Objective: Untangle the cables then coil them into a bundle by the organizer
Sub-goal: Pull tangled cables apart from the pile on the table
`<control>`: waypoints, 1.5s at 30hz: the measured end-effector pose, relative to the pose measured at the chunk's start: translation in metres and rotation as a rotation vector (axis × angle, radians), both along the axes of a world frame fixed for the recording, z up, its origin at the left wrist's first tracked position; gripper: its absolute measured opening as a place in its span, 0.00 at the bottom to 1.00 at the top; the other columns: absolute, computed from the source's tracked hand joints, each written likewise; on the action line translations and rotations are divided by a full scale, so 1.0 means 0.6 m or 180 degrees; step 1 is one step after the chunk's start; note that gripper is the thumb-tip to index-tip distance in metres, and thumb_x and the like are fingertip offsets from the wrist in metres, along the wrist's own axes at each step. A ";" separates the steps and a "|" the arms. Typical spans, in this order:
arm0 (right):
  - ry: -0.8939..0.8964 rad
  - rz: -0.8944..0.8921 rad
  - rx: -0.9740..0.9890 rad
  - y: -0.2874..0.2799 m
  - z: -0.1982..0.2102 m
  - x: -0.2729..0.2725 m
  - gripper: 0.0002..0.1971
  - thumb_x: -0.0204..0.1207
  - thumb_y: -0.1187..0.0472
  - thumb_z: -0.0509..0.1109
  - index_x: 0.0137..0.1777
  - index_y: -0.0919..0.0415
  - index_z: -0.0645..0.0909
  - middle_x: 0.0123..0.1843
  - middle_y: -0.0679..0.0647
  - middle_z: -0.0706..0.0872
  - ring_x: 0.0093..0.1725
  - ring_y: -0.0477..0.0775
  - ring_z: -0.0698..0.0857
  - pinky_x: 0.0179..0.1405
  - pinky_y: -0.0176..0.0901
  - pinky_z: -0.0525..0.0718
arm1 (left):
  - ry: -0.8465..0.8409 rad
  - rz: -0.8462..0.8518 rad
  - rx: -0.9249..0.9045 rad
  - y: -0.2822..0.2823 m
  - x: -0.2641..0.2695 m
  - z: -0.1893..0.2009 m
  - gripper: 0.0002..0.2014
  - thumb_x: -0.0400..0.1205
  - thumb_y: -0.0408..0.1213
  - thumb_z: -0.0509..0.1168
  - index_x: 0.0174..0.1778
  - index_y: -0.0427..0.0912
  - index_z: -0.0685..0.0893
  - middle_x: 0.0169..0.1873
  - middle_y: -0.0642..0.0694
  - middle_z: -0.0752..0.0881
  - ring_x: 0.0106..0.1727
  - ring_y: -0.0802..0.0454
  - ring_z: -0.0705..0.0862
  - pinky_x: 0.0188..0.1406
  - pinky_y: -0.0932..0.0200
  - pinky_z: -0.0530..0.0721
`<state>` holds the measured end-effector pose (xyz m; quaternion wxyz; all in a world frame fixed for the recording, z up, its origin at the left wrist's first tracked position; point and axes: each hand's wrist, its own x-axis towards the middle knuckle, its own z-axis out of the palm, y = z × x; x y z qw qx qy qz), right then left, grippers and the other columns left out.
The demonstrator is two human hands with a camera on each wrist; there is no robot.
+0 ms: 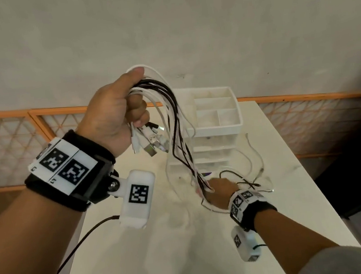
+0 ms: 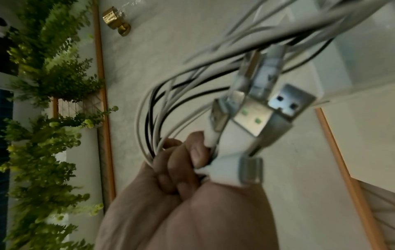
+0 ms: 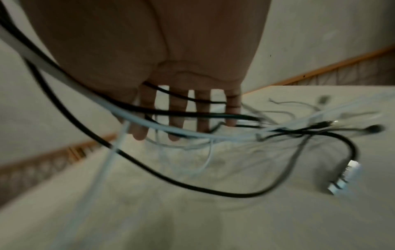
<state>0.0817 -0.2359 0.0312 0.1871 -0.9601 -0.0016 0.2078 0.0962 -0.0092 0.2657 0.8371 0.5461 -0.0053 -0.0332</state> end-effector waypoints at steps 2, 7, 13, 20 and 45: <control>0.0430 0.0011 -0.0453 -0.016 -0.022 -0.007 0.25 0.80 0.40 0.63 0.75 0.48 0.75 0.78 0.55 0.76 0.77 0.61 0.74 0.77 0.60 0.70 | -0.0056 0.0154 -0.0064 0.008 0.003 -0.005 0.19 0.84 0.40 0.66 0.27 0.50 0.72 0.16 0.53 0.56 0.19 0.53 0.53 0.21 0.60 0.57; -0.0361 -0.0310 -0.0132 -0.058 0.059 0.024 0.53 0.72 0.46 0.78 0.88 0.56 0.48 0.90 0.53 0.51 0.83 0.60 0.67 0.80 0.55 0.70 | -0.0115 0.0457 0.0951 0.030 0.019 -0.046 0.20 0.84 0.42 0.66 0.29 0.47 0.67 0.16 0.53 0.60 0.19 0.52 0.56 0.20 0.59 0.58; -0.2192 -0.1197 0.1265 -0.114 0.192 0.041 0.38 0.74 0.64 0.74 0.82 0.55 0.61 0.73 0.51 0.76 0.56 0.54 0.86 0.54 0.48 0.85 | 0.0316 0.1133 0.1558 0.027 0.028 -0.103 0.21 0.83 0.44 0.67 0.26 0.45 0.68 0.18 0.48 0.66 0.18 0.52 0.61 0.22 0.61 0.61; -0.1062 -0.1803 0.0572 -0.222 0.101 0.017 0.26 0.80 0.65 0.60 0.75 0.45 0.78 0.47 0.59 0.90 0.38 0.62 0.91 0.42 0.52 0.92 | 0.0189 0.1752 0.1446 0.045 0.039 -0.092 0.21 0.83 0.45 0.67 0.26 0.44 0.69 0.22 0.43 0.68 0.16 0.50 0.65 0.17 0.66 0.64; -0.1519 -0.0006 0.1998 -0.018 0.258 -0.048 0.45 0.67 0.48 0.84 0.80 0.33 0.63 0.79 0.40 0.75 0.77 0.38 0.72 0.73 0.36 0.70 | 0.0070 -0.0695 0.1655 -0.024 -0.016 -0.071 0.17 0.86 0.43 0.60 0.30 0.46 0.73 0.20 0.55 0.70 0.23 0.55 0.63 0.22 0.60 0.61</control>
